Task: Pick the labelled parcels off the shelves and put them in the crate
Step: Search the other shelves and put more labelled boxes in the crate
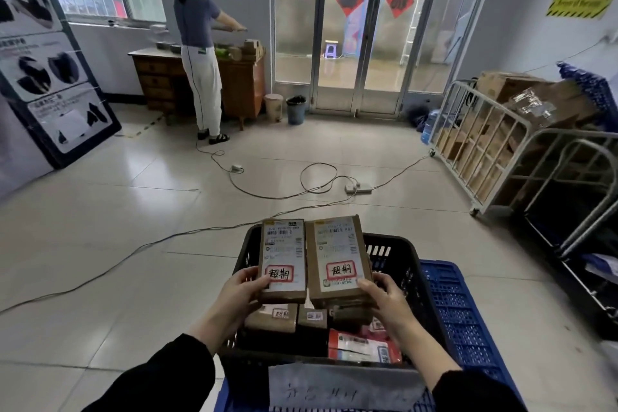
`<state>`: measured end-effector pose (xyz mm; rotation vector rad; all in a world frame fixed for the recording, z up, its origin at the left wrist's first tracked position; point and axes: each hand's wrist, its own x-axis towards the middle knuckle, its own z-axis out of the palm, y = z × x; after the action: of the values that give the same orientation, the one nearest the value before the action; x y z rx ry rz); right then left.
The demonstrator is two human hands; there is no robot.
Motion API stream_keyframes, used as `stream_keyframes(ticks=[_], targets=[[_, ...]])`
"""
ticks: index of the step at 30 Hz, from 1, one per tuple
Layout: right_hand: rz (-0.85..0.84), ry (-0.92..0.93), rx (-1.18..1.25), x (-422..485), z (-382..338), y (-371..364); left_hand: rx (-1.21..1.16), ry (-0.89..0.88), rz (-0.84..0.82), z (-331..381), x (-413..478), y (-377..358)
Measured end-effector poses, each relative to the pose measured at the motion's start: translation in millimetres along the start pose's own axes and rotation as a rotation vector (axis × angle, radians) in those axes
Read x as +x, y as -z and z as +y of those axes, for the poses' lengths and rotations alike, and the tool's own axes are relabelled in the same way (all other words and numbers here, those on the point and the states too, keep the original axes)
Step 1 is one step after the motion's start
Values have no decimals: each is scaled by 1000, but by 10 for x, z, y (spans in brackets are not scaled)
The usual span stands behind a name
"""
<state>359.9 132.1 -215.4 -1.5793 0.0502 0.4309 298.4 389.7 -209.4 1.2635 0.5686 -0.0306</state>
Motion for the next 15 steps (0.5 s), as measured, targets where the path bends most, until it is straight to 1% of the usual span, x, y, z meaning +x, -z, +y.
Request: stream_keyframes(ticks=[9, 15], targets=[[-7, -138, 34, 610, 157, -256, 20, 92, 0, -9, 613, 314], [-23, -182, 2, 903, 249, -362, -3, 148, 21, -95, 871, 387]])
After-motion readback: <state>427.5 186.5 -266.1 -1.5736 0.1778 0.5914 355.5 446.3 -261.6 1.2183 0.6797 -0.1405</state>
